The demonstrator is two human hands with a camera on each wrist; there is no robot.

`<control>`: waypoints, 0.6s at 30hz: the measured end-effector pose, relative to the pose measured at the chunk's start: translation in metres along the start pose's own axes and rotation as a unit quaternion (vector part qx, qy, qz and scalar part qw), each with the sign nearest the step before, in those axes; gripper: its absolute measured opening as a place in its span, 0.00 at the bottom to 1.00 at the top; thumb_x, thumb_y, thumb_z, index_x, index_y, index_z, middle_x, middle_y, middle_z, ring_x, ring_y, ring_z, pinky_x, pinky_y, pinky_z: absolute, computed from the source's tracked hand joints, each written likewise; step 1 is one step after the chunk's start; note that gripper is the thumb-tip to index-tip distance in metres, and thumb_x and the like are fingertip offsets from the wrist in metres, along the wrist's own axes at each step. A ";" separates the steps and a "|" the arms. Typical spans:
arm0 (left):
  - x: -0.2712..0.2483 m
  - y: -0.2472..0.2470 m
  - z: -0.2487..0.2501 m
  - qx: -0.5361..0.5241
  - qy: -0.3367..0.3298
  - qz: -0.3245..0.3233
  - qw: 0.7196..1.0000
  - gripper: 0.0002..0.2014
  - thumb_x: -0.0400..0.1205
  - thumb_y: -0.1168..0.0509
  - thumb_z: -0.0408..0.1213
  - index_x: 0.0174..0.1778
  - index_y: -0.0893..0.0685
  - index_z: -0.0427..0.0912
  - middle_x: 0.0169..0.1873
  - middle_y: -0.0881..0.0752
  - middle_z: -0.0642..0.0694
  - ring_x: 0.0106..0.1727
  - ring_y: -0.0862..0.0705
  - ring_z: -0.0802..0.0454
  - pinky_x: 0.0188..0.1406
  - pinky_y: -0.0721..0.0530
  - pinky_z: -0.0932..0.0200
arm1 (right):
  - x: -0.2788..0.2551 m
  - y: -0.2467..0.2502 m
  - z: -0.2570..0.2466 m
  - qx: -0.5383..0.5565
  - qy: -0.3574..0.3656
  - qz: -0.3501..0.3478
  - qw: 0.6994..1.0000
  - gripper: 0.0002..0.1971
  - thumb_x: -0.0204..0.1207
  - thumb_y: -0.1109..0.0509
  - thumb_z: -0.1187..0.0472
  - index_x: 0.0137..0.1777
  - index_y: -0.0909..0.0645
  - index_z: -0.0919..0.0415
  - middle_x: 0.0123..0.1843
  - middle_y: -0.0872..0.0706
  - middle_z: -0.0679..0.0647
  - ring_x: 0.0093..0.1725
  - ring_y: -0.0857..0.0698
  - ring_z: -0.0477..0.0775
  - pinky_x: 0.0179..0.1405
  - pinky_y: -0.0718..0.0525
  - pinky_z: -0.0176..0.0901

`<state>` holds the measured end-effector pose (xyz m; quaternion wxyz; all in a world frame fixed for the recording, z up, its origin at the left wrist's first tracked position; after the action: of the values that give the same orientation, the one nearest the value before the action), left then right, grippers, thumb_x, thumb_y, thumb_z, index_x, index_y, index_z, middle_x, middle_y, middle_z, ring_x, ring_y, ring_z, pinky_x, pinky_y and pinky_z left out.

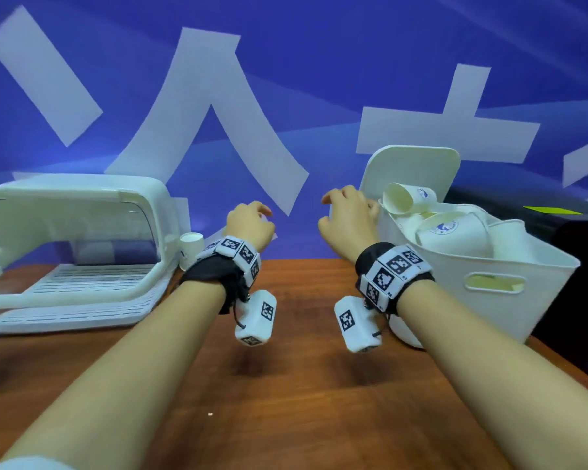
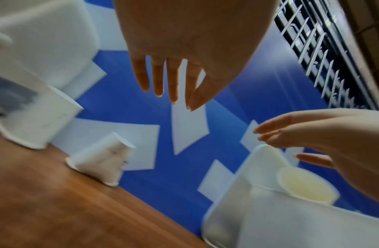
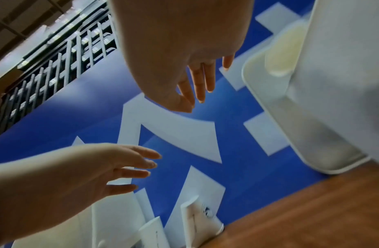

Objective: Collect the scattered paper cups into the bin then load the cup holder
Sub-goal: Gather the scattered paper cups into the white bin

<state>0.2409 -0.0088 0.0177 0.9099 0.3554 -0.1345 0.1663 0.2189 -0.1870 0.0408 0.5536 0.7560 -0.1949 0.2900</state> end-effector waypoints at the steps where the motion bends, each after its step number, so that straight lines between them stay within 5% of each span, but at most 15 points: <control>1: 0.007 0.004 -0.016 0.030 0.011 0.013 0.999 0.19 0.74 0.39 0.31 0.59 0.16 0.49 0.61 0.18 0.45 0.63 0.21 0.43 0.57 0.18 0.46 | 0.002 -0.015 -0.005 0.018 -0.003 -0.031 0.999 0.21 0.74 0.37 0.61 0.67 0.22 0.55 0.65 0.23 0.54 0.70 0.28 0.56 0.71 0.38 0.53; 10: 0.069 -0.005 -0.118 0.137 0.052 0.024 0.989 0.22 0.75 0.37 0.28 0.67 0.23 0.36 0.65 0.22 0.35 0.65 0.23 0.36 0.60 0.22 0.47 | 0.021 -0.148 -0.043 0.125 -0.032 -0.220 0.967 0.27 0.77 0.34 0.58 0.77 0.31 0.53 0.77 0.32 0.55 0.76 0.30 0.58 0.73 0.33 0.56; 18: 0.092 -0.019 -0.164 0.208 0.087 -0.004 0.974 0.20 0.76 0.35 0.34 0.65 0.25 0.35 0.67 0.24 0.38 0.69 0.28 0.38 0.59 0.23 0.44 | 0.044 -0.206 -0.061 0.120 0.062 -0.294 0.946 0.38 0.73 0.28 0.47 0.81 0.39 0.44 0.81 0.34 0.44 0.79 0.35 0.54 0.75 0.39 0.61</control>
<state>0.3531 0.1104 -0.0766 0.8247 0.5218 -0.0160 0.2176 0.3654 -0.0641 -0.0657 0.5305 0.8211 0.1064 0.1817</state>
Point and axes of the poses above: each hand's wrist, its own x-axis towards the middle knuckle, its own y-axis out of the back of the hand, z = x × y, the point moved 2 cm from there along x, towards the middle knuckle
